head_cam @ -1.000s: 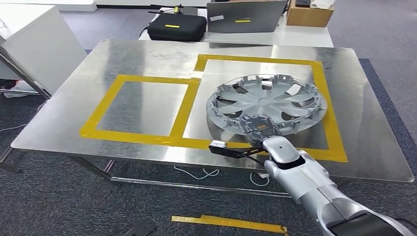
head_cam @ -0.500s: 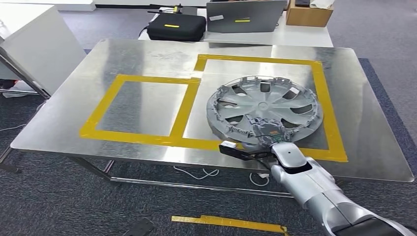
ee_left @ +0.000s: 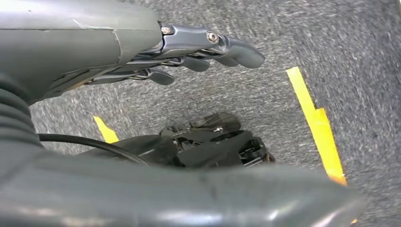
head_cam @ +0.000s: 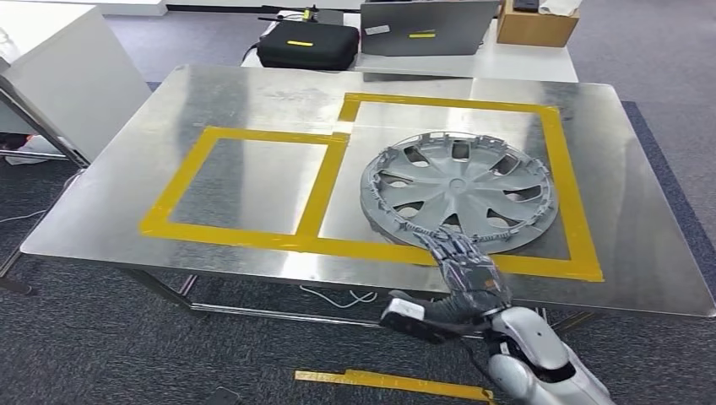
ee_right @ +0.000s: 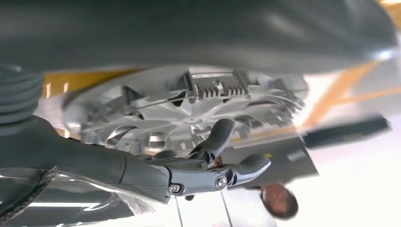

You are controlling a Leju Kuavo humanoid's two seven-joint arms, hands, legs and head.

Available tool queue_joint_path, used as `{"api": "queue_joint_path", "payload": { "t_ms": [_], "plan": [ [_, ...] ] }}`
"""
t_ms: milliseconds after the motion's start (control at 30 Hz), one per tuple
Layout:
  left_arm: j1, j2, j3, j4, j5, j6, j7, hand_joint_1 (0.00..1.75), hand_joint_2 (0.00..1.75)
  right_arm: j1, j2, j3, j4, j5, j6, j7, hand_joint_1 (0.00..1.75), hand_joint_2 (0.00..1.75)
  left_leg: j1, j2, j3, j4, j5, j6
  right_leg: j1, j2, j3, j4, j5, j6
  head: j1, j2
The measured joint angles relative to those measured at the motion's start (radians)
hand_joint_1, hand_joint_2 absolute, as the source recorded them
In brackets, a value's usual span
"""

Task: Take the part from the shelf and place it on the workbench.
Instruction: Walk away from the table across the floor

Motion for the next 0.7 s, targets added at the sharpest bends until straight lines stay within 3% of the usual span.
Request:
{"api": "queue_joint_path", "payload": {
  "t_ms": [100,167,233,267,300,400,467,567,633,700],
  "plan": [
    [0.007,-0.004,0.023,0.000,0.020,0.004,-0.005,0.00,0.00,0.218,-0.064,-0.040,-0.209,-0.042,-0.178,-0.009,0.00,0.00,0.011,-0.001,0.012,-0.022,0.011,0.009,0.002,0.000,-0.006,0.018,-0.025,0.010,0.002,0.000],
    [0.011,-0.008,0.036,0.000,0.027,0.007,-0.006,0.00,0.00,0.351,-0.093,-0.080,-0.321,-0.055,-0.287,-0.009,0.00,0.00,0.016,0.002,0.016,-0.031,0.015,0.012,0.001,0.000,-0.054,0.119,-0.084,0.017,0.004,0.000],
    [0.013,-0.012,0.046,0.000,0.029,0.008,-0.006,0.00,0.00,0.440,-0.116,-0.111,-0.398,-0.061,-0.322,-0.010,0.00,0.00,0.017,0.008,0.014,-0.031,0.014,0.012,-0.001,0.000,-0.117,0.244,-0.131,0.025,0.004,0.000],
    [0.013,-0.013,0.050,0.000,0.030,0.009,-0.006,0.00,0.00,0.469,-0.124,-0.121,-0.424,-0.063,-0.324,-0.010,0.00,0.00,0.018,0.013,0.013,-0.031,0.014,0.012,-0.003,-0.001,-0.131,0.269,-0.127,0.029,0.003,0.000],
    [0.013,-0.015,0.053,0.000,0.030,0.009,-0.006,0.00,0.00,0.491,-0.129,-0.130,-0.444,-0.065,-0.331,-0.006,0.00,0.00,0.020,0.017,0.013,-0.030,0.014,0.011,-0.005,-0.003,-0.126,0.255,-0.105,0.034,0.003,0.000],
    [0.012,-0.021,0.061,0.000,0.036,0.013,-0.004,0.00,0.00,0.543,-0.111,-0.185,-0.481,-0.086,-0.385,-0.026,0.00,0.00,0.025,0.028,0.012,-0.020,0.009,-0.002,-0.013,-0.035,-0.028,0.072,-0.011,0.047,0.006,0.000],
    [0.014,-0.024,0.068,0.000,0.037,0.019,-0.001,0.00,0.00,0.576,-0.039,-0.287,-0.486,-0.141,-0.393,-0.145,0.00,0.00,0.021,0.030,0.010,-0.008,0.006,-0.014,-0.011,-0.052,0.007,0.010,0.002,0.038,0.007,0.000],
    [0.017,-0.029,0.079,0.000,0.033,0.029,0.007,0.00,0.00,0.555,0.137,-0.560,-0.441,-0.229,-0.314,-0.402,0.00,0.00,0.020,0.040,0.005,0.002,0.002,-0.027,-0.010,-0.033,-0.008,0.011,0.006,0.006,0.004,0.000],
    [0.017,-0.033,0.083,0.000,0.026,0.034,0.012,0.00,0.00,0.486,0.233,-0.782,-0.339,-0.252,-0.289,-0.506,0.00,0.00,0.022,0.038,-0.011,0.046,-0.043,-0.036,-0.012,-0.024,-0.021,0.010,0.017,-0.012,-0.001,0.000],
    [0.016,-0.038,0.087,0.000,0.020,0.038,0.015,0.00,0.00,0.385,0.287,-1.024,-0.150,-0.257,-0.305,-0.559,0.00,0.00,0.023,0.032,-0.048,0.154,-0.124,-0.040,-0.011,-0.018,-0.037,0.010,0.032,-0.023,-0.006,0.000]
  ]
}}
